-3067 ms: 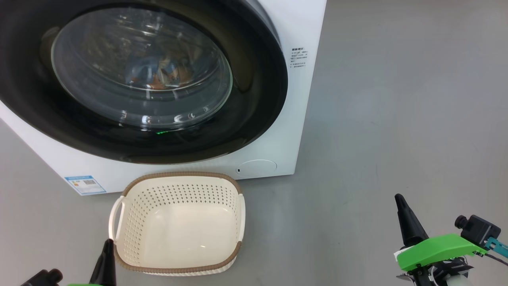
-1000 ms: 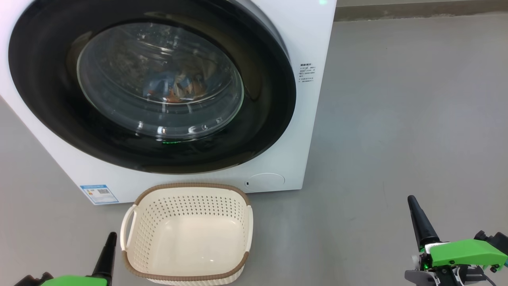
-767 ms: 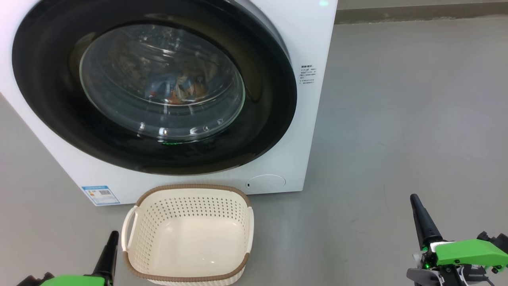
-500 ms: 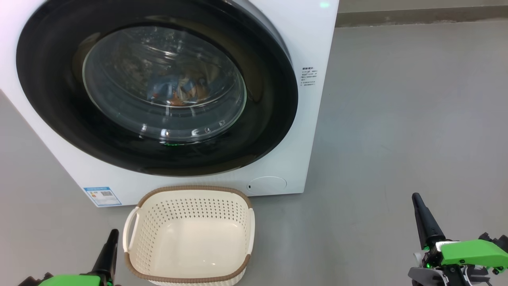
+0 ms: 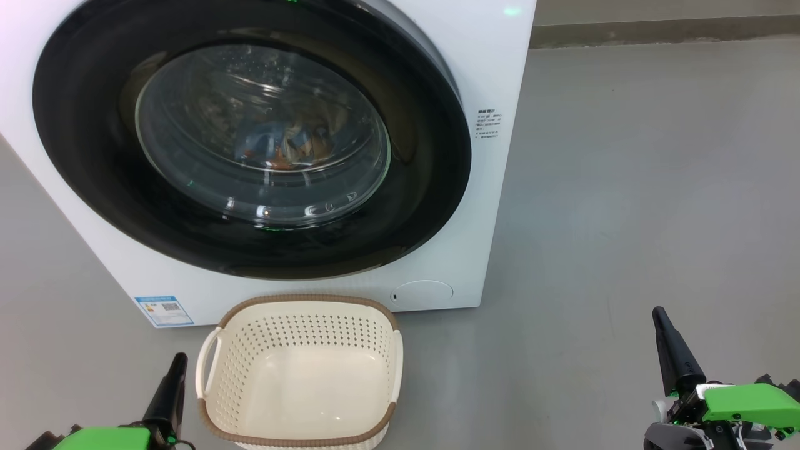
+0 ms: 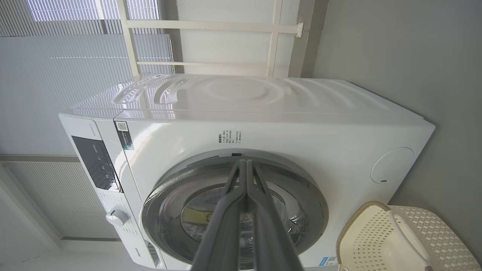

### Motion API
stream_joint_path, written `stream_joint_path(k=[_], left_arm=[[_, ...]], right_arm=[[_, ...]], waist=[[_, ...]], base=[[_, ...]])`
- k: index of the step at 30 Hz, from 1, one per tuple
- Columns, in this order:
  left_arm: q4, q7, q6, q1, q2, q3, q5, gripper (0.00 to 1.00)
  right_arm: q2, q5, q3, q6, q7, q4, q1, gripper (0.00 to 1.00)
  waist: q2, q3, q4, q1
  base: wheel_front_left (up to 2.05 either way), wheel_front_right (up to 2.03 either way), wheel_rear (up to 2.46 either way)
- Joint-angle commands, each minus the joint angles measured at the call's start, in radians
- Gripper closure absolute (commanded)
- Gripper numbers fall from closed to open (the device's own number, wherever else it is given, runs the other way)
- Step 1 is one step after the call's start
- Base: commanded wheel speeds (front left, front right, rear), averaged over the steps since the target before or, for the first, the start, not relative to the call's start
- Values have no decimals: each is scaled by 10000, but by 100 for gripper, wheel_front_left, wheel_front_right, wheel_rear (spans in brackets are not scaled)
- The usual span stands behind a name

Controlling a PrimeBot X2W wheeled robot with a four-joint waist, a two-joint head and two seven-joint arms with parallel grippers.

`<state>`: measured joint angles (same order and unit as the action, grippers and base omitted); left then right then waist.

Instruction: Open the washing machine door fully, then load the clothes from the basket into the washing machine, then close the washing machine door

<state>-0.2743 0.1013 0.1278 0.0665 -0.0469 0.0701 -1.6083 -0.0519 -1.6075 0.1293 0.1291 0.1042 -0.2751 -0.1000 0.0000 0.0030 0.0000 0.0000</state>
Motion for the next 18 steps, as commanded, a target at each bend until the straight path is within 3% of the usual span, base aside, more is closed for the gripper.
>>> stream_joint_path(k=[1, 18], left_arm=[[292, 40, 29, 407, -109, 339, -84, 100], [292, 60, 29, 409, -91, 364, -63, 100]], right_arm=[[-23, -48, -201, 16, 53, 306, -74, 100], [-13, -37, -187, 16, 64, 305, -75, 100]], waist=[[0, 1, 0, 0], [0, 1, 0, 0]], base=[[0, 0, 0], [0, 0, 0]])
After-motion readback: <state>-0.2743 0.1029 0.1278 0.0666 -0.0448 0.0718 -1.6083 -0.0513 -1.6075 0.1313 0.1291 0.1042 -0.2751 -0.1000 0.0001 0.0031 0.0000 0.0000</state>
